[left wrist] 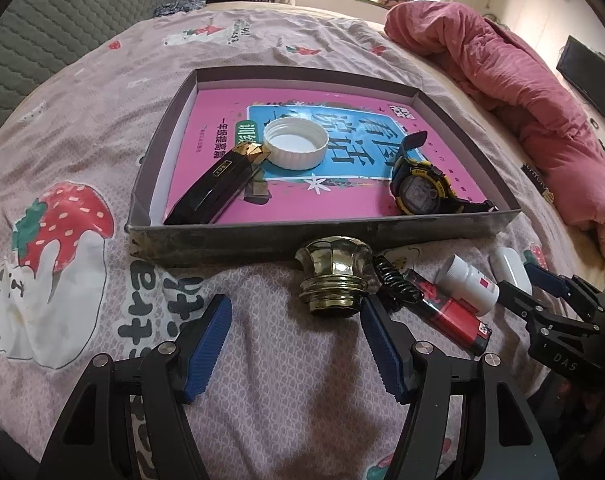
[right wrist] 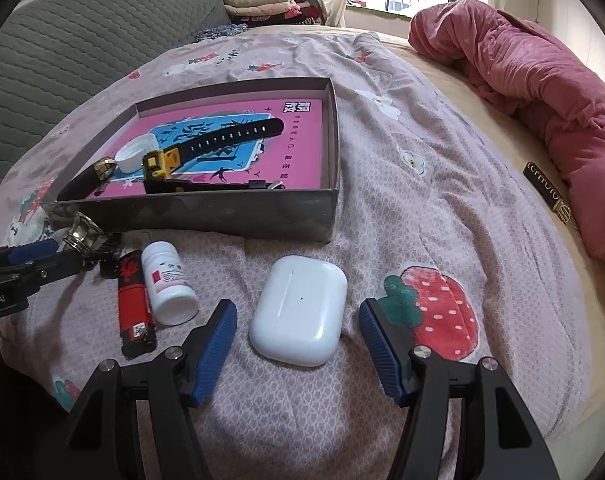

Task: Organize rigid objects
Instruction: 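Move both grippers back toward the gold metal cap and the white earbud case, then close the left gripper on the gold metal cap while the right grasps the earbud case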

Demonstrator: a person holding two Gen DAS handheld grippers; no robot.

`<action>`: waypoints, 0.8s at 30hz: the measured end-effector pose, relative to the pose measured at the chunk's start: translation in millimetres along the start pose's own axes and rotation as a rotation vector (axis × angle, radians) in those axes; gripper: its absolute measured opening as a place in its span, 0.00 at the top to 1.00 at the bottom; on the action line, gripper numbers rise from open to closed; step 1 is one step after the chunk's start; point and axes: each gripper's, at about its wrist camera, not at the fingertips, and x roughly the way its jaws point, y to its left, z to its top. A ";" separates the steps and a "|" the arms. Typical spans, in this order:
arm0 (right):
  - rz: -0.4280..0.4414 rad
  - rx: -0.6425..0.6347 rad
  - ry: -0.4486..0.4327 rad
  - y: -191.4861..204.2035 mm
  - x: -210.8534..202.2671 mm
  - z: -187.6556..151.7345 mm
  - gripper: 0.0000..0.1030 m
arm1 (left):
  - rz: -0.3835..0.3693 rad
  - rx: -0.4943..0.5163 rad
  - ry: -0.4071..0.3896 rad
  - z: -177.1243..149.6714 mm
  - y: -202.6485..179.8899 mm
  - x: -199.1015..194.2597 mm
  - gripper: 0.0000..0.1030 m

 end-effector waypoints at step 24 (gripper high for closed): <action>-0.006 -0.025 -0.006 5.9 15.8 3.4 0.47 | -0.079 -0.089 0.015 14.8 -6.7 22.5 0.43</action>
